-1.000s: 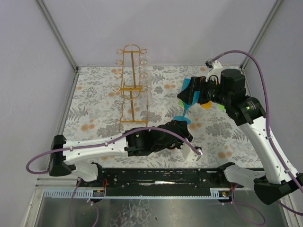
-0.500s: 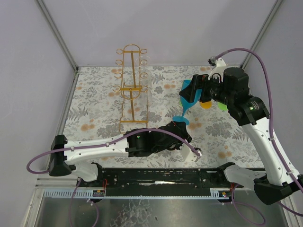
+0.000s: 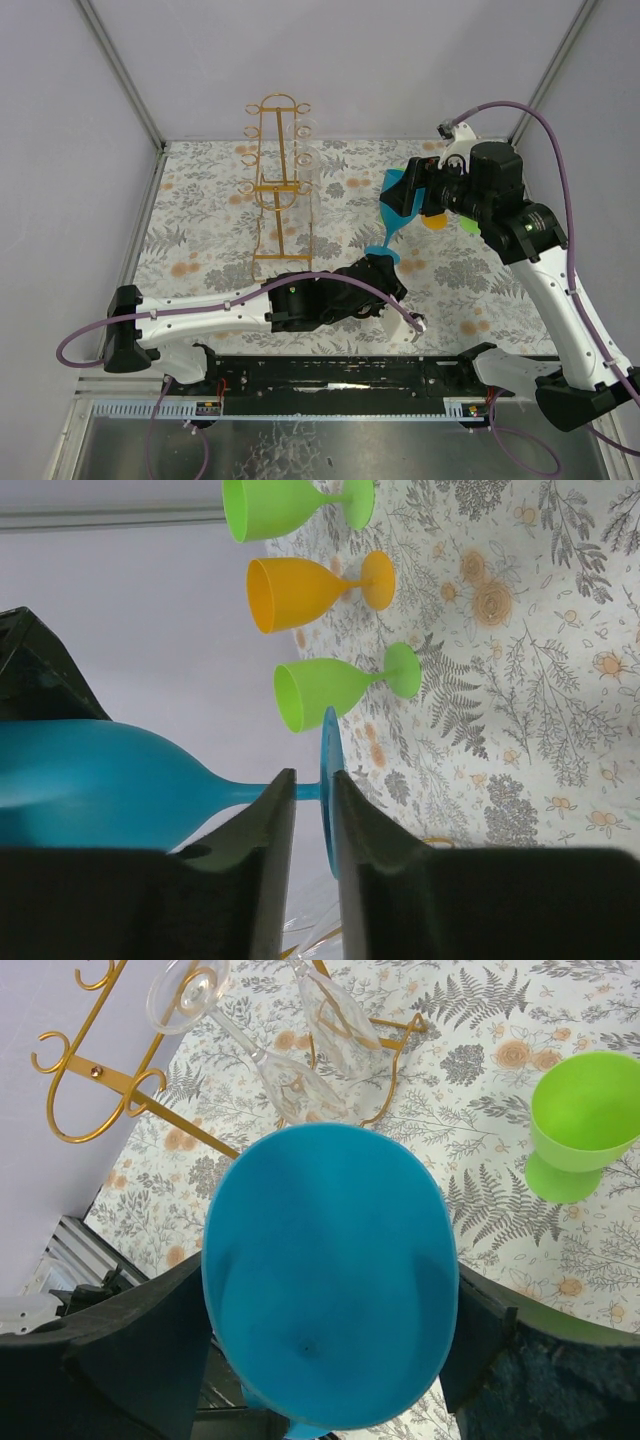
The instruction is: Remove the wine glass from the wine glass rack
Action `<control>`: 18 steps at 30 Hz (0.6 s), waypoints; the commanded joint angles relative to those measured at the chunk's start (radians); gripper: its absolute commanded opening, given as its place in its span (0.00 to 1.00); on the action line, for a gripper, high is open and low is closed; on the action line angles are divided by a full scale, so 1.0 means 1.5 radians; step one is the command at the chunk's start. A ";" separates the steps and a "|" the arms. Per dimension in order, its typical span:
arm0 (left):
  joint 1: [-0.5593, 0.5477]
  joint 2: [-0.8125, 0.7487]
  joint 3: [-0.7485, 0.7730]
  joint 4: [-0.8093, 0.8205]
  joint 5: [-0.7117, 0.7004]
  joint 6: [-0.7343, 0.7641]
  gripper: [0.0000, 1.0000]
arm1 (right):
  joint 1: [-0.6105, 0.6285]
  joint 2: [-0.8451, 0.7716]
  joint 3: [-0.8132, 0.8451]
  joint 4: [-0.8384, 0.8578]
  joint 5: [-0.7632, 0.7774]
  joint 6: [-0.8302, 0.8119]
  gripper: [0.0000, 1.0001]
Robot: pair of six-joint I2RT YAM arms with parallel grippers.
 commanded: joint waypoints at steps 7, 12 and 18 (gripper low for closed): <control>-0.003 -0.004 -0.011 0.061 -0.025 0.025 0.57 | 0.004 -0.019 0.015 0.007 0.100 -0.042 0.72; -0.001 -0.010 -0.009 0.070 -0.030 0.022 0.73 | 0.005 -0.045 0.004 -0.009 0.251 -0.092 0.71; 0.019 -0.008 0.064 0.075 -0.012 -0.046 0.83 | 0.004 -0.106 -0.117 0.065 0.534 -0.178 0.73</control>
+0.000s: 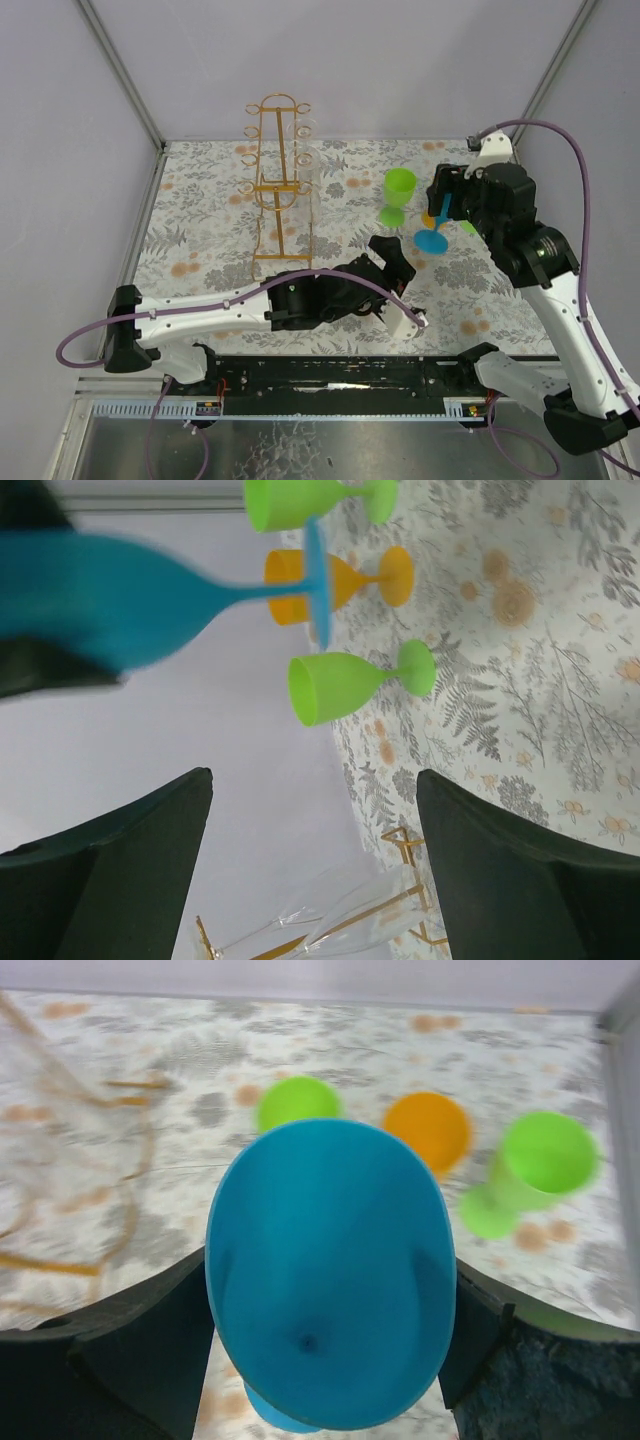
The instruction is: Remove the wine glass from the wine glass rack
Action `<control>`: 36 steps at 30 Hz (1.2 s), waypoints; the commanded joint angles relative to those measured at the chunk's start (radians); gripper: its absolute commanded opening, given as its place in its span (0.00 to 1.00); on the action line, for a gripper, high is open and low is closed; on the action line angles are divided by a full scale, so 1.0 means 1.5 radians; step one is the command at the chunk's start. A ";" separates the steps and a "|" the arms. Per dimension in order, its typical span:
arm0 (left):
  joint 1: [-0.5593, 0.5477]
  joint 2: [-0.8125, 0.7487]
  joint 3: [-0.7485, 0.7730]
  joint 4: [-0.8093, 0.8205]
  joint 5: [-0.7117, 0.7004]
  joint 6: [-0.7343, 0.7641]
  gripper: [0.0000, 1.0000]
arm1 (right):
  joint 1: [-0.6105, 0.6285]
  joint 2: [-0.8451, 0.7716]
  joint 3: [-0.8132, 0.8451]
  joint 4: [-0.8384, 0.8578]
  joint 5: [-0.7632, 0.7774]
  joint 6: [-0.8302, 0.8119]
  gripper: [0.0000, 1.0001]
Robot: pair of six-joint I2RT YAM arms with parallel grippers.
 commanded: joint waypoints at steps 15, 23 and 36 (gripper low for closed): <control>0.078 0.003 0.317 0.074 0.065 -0.288 1.00 | -0.008 -0.108 -0.420 0.386 0.448 -0.067 0.78; 0.164 -0.009 0.389 0.092 0.083 -0.425 1.00 | -0.122 -0.086 -0.500 0.502 0.396 -0.013 0.79; 0.217 -0.049 0.360 0.090 0.094 -0.481 1.00 | -0.193 -0.004 -0.672 0.807 0.397 -0.058 0.81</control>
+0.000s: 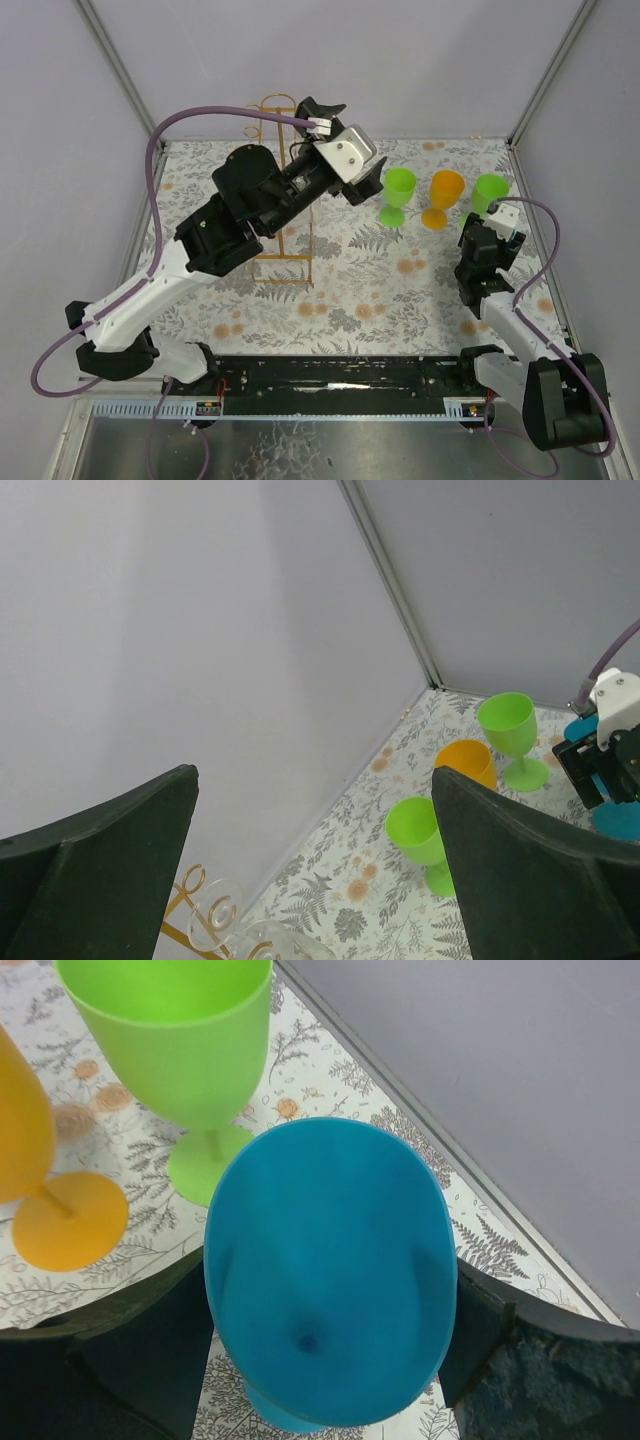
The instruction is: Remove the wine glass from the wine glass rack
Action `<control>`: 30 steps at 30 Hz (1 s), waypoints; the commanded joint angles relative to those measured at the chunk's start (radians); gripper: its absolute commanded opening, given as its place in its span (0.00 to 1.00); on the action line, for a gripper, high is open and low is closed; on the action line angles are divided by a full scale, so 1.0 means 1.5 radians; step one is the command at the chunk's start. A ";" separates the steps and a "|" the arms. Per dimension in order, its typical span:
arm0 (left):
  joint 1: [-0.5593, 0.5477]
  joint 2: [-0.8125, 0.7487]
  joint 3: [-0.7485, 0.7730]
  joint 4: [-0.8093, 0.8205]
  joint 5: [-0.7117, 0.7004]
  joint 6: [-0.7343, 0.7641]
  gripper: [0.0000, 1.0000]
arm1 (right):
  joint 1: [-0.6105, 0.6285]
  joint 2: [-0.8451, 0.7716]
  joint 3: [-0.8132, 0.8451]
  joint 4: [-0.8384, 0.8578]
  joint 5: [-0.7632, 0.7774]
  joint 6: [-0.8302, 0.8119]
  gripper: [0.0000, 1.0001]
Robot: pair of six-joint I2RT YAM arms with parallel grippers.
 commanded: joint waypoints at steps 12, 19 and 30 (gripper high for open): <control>0.032 -0.067 -0.067 0.044 0.009 -0.023 1.00 | -0.022 0.100 -0.089 0.350 -0.026 -0.069 0.84; 0.039 -0.074 -0.081 0.045 0.008 -0.017 1.00 | -0.023 0.079 -0.092 0.356 -0.027 -0.059 0.96; 0.041 -0.078 -0.088 0.045 0.011 -0.017 1.00 | -0.023 0.015 -0.050 0.264 -0.035 -0.036 0.99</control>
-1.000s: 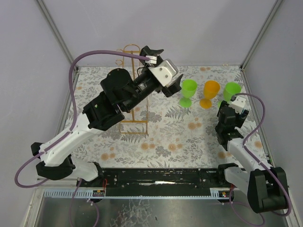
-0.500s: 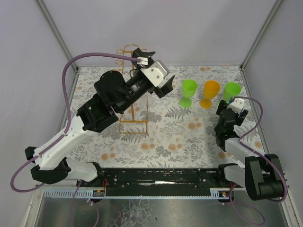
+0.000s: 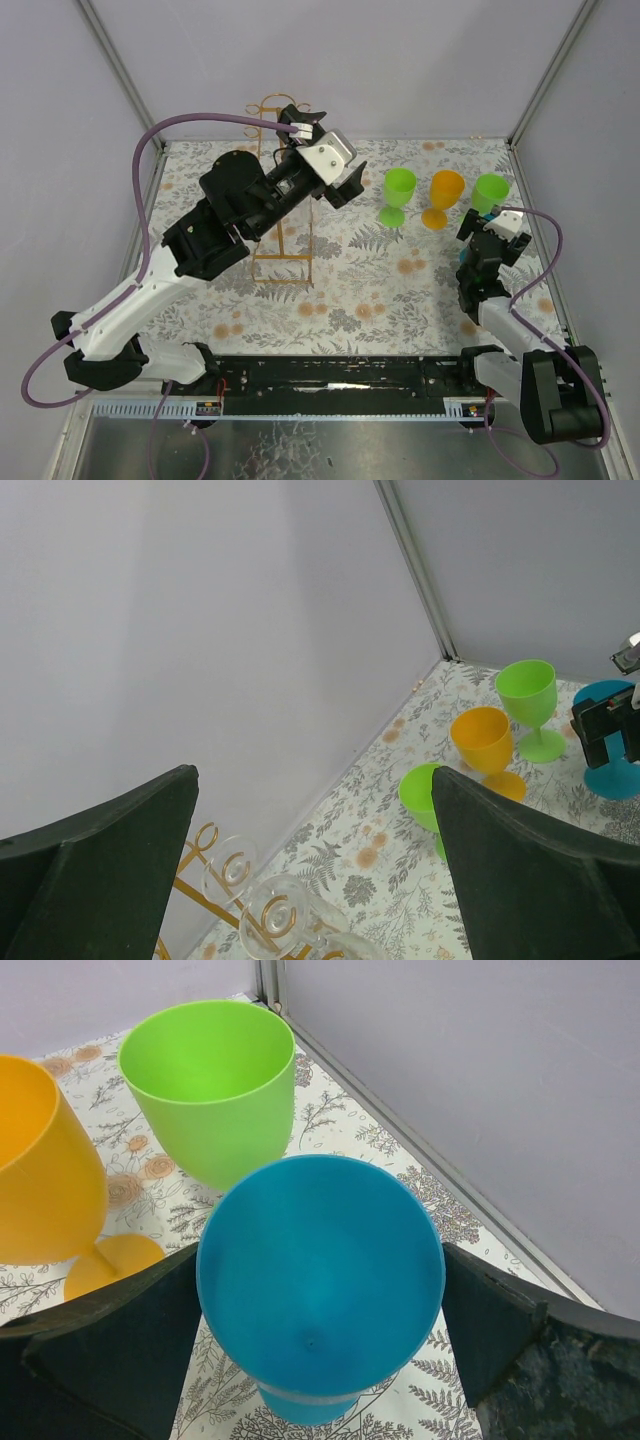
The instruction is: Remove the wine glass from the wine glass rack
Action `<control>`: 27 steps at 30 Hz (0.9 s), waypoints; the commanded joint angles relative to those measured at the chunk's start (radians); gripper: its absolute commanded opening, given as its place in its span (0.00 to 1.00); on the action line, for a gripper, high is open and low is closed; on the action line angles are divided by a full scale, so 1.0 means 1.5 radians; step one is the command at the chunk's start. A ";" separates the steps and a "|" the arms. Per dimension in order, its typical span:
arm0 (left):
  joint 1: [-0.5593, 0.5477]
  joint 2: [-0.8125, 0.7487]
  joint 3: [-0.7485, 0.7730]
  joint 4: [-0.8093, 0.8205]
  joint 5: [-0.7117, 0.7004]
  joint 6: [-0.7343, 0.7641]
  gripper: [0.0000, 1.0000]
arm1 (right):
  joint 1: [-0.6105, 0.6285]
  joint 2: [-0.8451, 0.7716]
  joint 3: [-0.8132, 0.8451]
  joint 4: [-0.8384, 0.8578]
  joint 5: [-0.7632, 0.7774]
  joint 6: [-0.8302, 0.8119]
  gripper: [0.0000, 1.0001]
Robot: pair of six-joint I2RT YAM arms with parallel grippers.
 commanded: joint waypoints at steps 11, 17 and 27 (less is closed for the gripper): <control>0.021 -0.010 0.008 0.058 -0.007 -0.007 1.00 | -0.003 -0.216 0.104 -0.098 0.025 0.024 0.99; 0.109 0.038 0.092 0.015 0.021 -0.089 1.00 | -0.003 -0.234 0.242 -0.200 -0.066 0.092 0.99; 0.395 0.111 0.213 -0.086 0.150 -0.396 1.00 | -0.003 0.027 0.667 -0.509 -0.503 0.290 0.99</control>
